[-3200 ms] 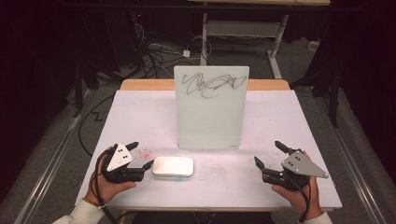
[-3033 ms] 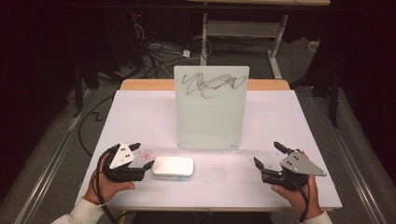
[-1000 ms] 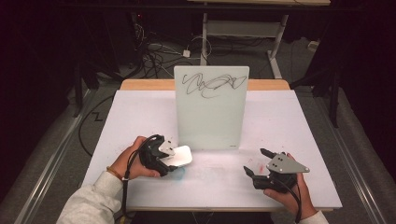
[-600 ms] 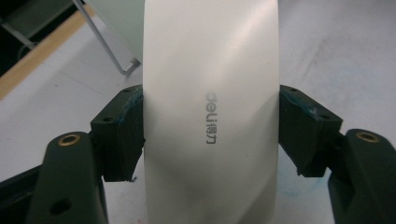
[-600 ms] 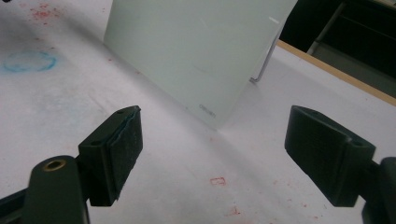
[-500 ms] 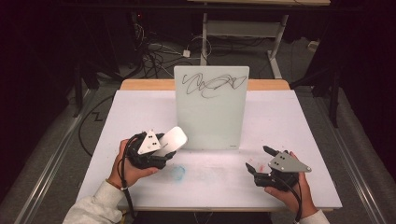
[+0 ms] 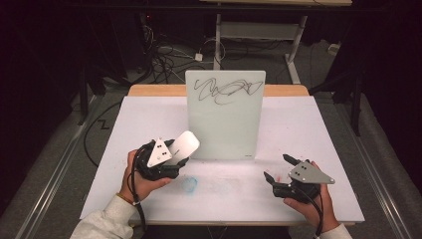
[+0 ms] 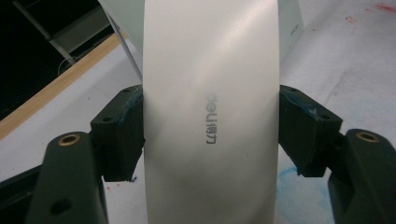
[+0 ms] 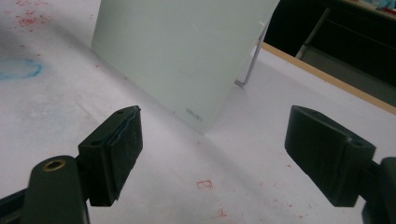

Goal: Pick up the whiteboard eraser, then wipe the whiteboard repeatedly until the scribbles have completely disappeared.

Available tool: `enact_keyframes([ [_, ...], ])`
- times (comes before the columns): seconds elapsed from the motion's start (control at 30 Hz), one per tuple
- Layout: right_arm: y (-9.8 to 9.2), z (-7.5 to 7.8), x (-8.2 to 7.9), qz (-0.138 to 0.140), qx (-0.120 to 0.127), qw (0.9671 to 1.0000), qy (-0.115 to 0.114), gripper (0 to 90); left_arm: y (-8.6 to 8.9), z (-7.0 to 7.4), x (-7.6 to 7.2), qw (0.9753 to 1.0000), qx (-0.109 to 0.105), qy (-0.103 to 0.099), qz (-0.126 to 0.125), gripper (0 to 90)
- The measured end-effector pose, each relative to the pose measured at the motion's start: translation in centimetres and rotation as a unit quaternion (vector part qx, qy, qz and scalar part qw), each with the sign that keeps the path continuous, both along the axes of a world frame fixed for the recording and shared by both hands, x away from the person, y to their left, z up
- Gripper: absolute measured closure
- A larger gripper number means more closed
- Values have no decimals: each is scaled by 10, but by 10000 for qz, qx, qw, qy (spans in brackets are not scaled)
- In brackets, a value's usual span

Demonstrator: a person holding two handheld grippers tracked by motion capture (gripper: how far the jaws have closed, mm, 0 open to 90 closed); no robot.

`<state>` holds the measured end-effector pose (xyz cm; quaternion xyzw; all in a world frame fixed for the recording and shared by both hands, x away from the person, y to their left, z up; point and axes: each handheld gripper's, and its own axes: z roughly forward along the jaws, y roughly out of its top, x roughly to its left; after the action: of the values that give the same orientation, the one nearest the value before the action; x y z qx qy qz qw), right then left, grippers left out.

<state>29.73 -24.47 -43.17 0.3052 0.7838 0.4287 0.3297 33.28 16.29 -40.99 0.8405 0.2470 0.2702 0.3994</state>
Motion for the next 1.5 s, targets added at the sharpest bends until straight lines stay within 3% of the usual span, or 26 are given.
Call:
enact_keyframes([
  [0.07,0,1,0,-19,16,10000,-15,198,-1,2,0,10000,-45,-35,37,292],
  [0.1,0,0,-1,-32,0,10000,-21,198,-3,4,-2,9997,-61,-168,140,292],
  [0.33,0,0,0,-35,16,10000,-21,197,-10,10,-2,9980,-83,-489,396,292],
  [0.57,0,-1,-3,-30,-45,10000,-59,196,-20,25,4,9937,-291,-817,707,292],
  [0.87,3,-2,-3,-48,-59,10000,-32,196,-27,35,18,9899,-559,-968,877,292],
  [0.9,3,-2,-2,-10,-80,10000,-10,196,-30,40,22,9883,-625,-1064,898,292],
  [0.97,3,-3,-2,16,-103,9999,22,195,-35,45,26,9860,-553,-1236,970,292],
  [1.0,3,-3,-2,16,-103,9999,22,195,-35,45,26,9860,-553,-1236,970,292],
  [1.17,2,-4,-2,-34,-96,9999,29,192,-54,62,37,9796,-453,-1570,1166,292],
  [1.27,1,-4,-1,-81,-83,9999,27,187,-59,67,42,9777,-390,-1648,1239,292],
  [1.3,1,-4,-1,-88,-96,9999,18,186,-62,71,45,9757,-412,-1706,1314,292],
  [1.4,1,-5,-1,-64,-123,9999,34,186,-66,74,49,9743,-394,-1748,1365,292],
  [1.43,2,-5,-1,-59,-144,9999,34,186,-68,75,52,9723,-370,-1787,1460,291],
  [1.5,2,-6,0,-36,-156,9999,48,186,-71,75,57,9707,-325,-1811,1544,291],
])
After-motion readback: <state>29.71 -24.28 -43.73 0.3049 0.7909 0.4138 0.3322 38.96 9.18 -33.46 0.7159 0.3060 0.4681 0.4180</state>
